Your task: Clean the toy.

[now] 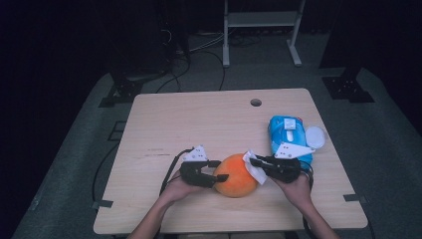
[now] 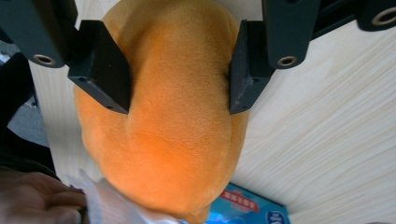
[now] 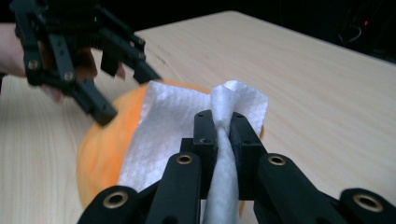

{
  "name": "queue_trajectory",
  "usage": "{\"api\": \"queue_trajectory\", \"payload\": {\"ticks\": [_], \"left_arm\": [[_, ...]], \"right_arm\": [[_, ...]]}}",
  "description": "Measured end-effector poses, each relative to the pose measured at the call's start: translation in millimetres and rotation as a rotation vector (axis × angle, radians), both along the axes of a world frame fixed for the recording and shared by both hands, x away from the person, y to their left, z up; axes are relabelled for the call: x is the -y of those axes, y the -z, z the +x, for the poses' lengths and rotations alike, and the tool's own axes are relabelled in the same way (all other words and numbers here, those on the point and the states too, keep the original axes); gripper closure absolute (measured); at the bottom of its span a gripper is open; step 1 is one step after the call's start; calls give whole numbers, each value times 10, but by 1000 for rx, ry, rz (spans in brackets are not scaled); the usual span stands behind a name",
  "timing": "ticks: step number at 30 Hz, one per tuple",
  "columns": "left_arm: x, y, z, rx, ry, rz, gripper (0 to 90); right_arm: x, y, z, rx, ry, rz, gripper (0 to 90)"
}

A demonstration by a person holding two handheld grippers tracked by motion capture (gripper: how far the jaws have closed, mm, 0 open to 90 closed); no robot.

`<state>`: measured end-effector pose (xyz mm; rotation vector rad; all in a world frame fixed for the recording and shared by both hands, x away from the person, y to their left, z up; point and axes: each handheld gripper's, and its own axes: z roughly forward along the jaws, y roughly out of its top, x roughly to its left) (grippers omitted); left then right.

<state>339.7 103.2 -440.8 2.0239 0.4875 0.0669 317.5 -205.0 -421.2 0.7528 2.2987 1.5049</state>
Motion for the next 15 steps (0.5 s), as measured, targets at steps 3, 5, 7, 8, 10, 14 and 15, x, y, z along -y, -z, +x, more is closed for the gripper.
{"api": "queue_trajectory", "payload": {"ticks": [3,5,7,8,10,14,15], "left_arm": [[-13,8,26,-21,-20,-8,390],[5,2,26,-21,-21,-10,384],[46,-20,9,-6,-15,-7,382],[71,-31,-4,3,-12,-8,381],[115,-49,-30,23,5,-10,379],[210,-98,-112,75,40,6,373],[227,-106,-131,84,48,10,370]], "right_arm": [[97,77,-57,-42,2,-20,822],[146,151,-110,-70,-1,-46,822],[189,171,-143,-84,1,-48,822],[206,156,-155,-84,4,-48,822],[217,111,-161,-70,5,-35,822],[150,-58,-144,-20,-5,4,821],[111,-113,-128,-4,-11,10,822]]}}
